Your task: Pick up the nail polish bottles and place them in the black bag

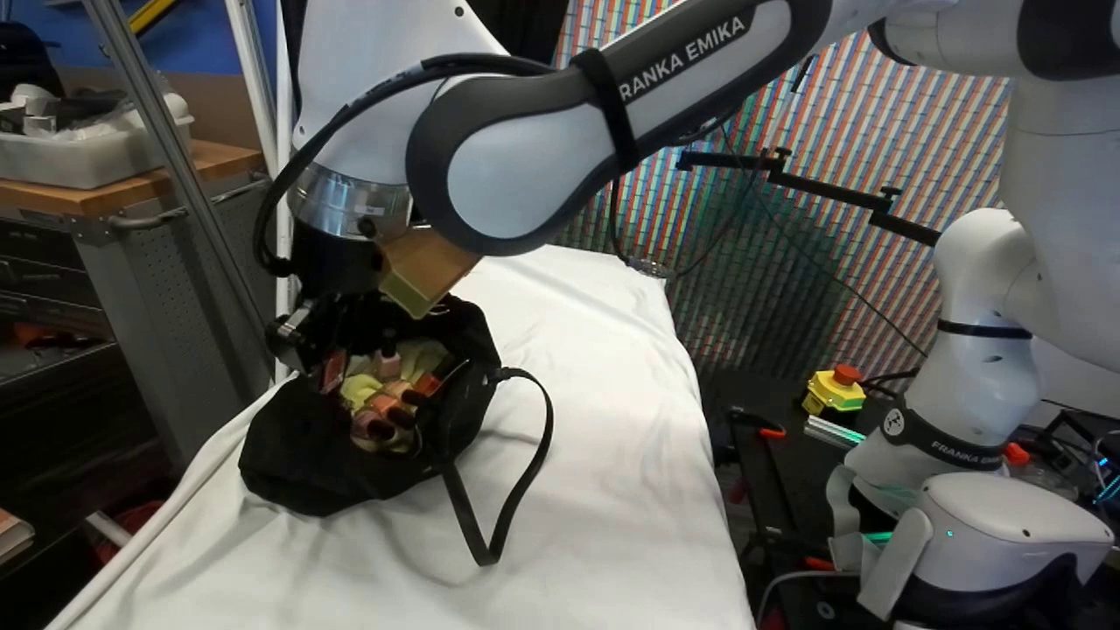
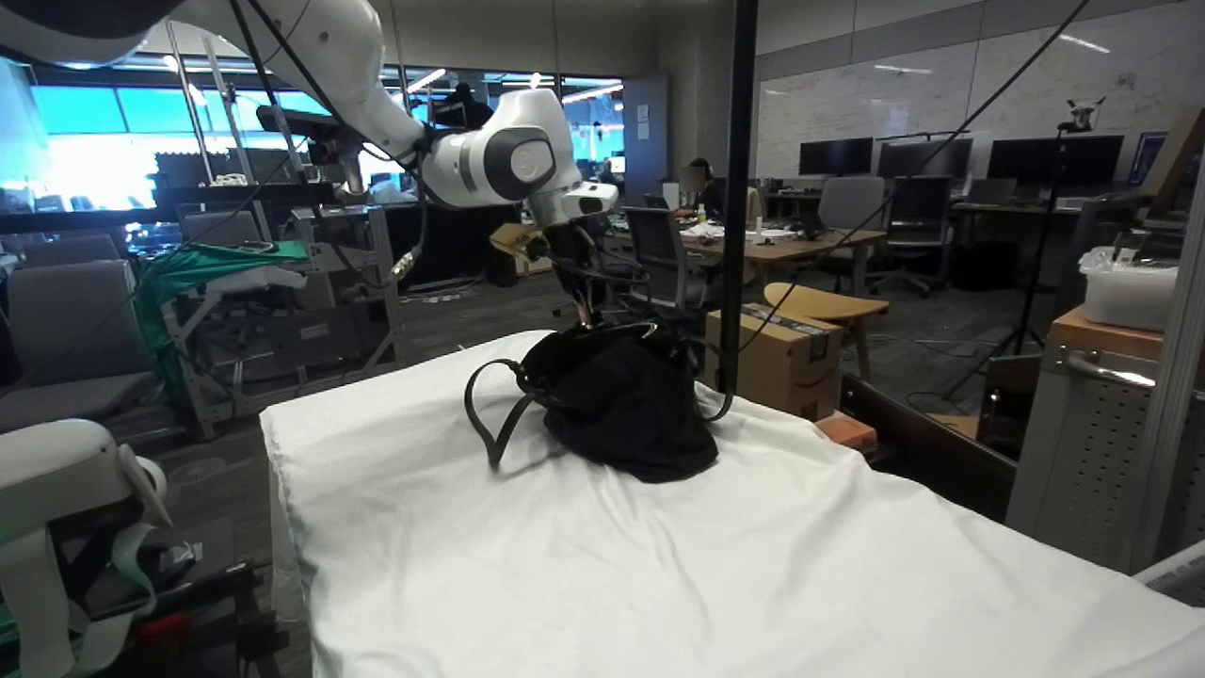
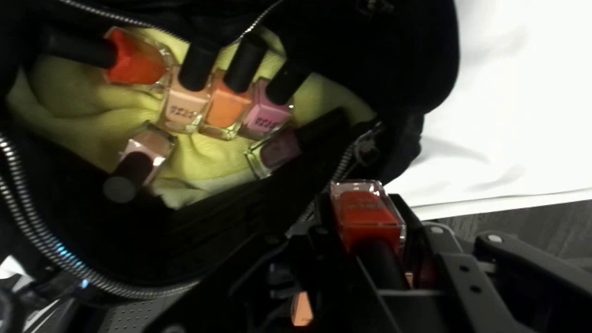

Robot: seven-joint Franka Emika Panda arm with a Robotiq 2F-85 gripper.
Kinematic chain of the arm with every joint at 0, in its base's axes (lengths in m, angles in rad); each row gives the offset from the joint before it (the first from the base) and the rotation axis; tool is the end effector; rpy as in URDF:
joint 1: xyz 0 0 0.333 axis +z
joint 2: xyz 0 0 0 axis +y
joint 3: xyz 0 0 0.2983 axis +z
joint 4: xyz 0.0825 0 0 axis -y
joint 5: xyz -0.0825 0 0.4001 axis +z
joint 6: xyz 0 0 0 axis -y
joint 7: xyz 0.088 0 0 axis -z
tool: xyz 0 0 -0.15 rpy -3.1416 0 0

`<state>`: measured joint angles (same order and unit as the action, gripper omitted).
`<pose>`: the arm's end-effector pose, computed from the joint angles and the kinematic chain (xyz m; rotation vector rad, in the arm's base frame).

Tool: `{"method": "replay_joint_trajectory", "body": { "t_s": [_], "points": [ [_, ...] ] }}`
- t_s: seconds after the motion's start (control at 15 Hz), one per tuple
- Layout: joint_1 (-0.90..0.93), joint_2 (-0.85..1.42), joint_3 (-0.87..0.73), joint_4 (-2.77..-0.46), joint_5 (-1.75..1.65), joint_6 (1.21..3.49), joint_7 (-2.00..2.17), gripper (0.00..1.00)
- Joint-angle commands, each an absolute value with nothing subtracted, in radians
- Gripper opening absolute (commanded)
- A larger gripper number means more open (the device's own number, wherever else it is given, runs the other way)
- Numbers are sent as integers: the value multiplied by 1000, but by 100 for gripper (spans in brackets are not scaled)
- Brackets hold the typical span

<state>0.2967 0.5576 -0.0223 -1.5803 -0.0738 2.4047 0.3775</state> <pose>0.7069 0.1981 0.2758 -3.0903 0.0775 -0.4267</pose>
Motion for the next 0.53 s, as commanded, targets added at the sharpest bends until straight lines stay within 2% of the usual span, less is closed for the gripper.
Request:
{"method": "replay_joint_trajectory", "body": {
  "t_s": [0.0, 0.47],
  "points": [
    [270, 533, -42, -1588, -92, 2404, 407, 15],
    [236, 568, -93, -1552, -106, 2387, 450, 15]
  ]
}}
